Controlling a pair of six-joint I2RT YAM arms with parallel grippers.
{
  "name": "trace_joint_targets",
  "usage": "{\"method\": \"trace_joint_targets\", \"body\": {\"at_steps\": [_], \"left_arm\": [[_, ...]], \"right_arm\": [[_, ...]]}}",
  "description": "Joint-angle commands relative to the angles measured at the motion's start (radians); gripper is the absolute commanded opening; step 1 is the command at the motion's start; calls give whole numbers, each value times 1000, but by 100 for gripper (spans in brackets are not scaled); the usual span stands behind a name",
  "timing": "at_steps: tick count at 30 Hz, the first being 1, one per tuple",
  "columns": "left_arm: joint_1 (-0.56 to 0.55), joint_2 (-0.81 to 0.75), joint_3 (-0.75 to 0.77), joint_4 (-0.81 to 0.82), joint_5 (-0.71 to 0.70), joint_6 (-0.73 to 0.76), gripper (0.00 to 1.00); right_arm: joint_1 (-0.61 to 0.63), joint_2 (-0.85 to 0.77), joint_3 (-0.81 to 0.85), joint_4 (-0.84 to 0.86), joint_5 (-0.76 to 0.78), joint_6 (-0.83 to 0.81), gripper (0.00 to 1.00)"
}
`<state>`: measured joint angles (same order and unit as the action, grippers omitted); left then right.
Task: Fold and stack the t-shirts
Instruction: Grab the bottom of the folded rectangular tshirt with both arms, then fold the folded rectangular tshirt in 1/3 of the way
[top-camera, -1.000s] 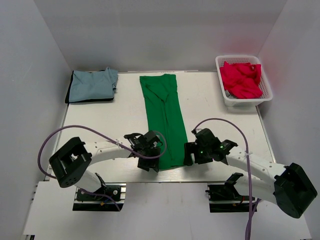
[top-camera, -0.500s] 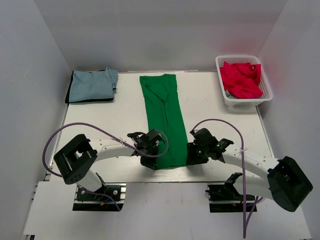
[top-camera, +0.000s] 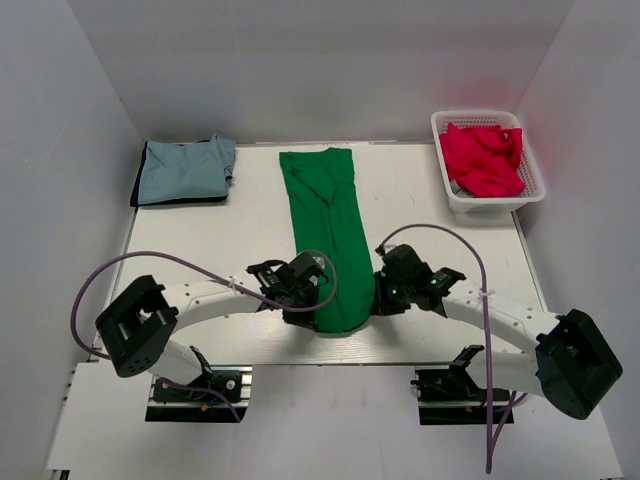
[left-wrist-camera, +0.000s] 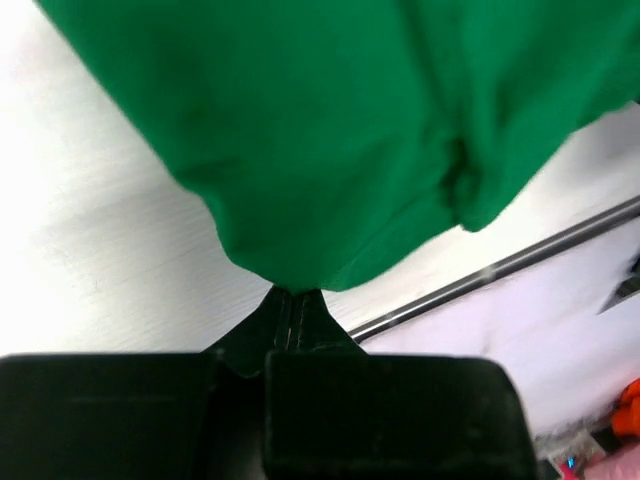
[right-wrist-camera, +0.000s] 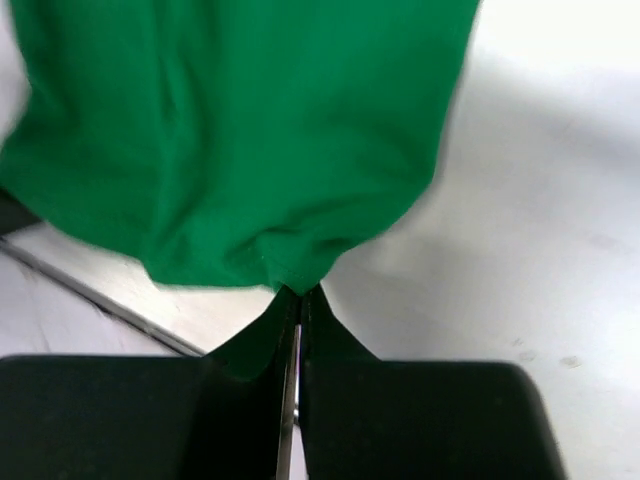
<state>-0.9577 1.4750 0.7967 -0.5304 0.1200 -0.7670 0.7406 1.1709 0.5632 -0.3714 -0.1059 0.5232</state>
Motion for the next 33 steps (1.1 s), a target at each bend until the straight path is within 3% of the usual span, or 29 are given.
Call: {"method": "trace_joint_targets", "body": {"at_steps": [1,8,19,26,33], "left_arm": [[5,-85,55,30,-78,23,0],[27,-82,216,-60,-373,-6,0],[200,73,441,-59,-519,-14,0],[290,180,532,50,-468,81,0],[349,326,650,50,-396,124,0]], "right_arm": [[-1,-24,99,26,138,4,0],[-4,84,253,54,263,4,0],[-58,308,591,74,397,-26,0],[-105,441,747,95,405,-81,0],[-151,564,846,101,362,-123,0]]}}
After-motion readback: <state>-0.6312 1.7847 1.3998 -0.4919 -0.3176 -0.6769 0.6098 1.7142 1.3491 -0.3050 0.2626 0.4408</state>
